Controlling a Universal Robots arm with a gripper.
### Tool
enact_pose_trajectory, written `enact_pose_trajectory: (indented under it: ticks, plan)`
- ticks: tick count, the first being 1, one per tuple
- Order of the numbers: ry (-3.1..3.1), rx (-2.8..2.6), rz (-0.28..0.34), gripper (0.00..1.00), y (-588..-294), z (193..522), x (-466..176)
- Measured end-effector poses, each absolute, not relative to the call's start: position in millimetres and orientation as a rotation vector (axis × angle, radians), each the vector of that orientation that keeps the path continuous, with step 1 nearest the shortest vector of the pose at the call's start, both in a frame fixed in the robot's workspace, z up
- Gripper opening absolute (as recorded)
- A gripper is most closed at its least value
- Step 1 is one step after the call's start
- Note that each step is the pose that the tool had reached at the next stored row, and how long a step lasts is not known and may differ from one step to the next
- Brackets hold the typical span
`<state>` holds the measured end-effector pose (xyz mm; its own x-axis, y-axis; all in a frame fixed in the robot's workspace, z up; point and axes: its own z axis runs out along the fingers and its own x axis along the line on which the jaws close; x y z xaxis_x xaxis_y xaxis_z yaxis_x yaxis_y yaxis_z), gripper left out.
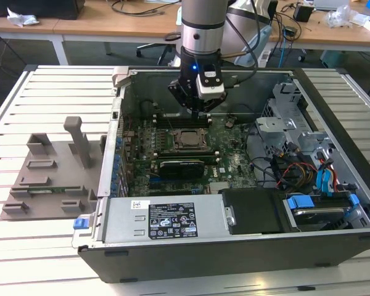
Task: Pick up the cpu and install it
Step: 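Install the first cpu locking lever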
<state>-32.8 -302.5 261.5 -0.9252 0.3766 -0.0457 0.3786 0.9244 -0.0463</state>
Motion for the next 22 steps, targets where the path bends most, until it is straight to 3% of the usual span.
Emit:
enact_pose_trajectory:
  ticks: [22]
  plan:
    - [3.077, 0.387, -0.080, 0.11, -302.5, 261.5, -32.8]
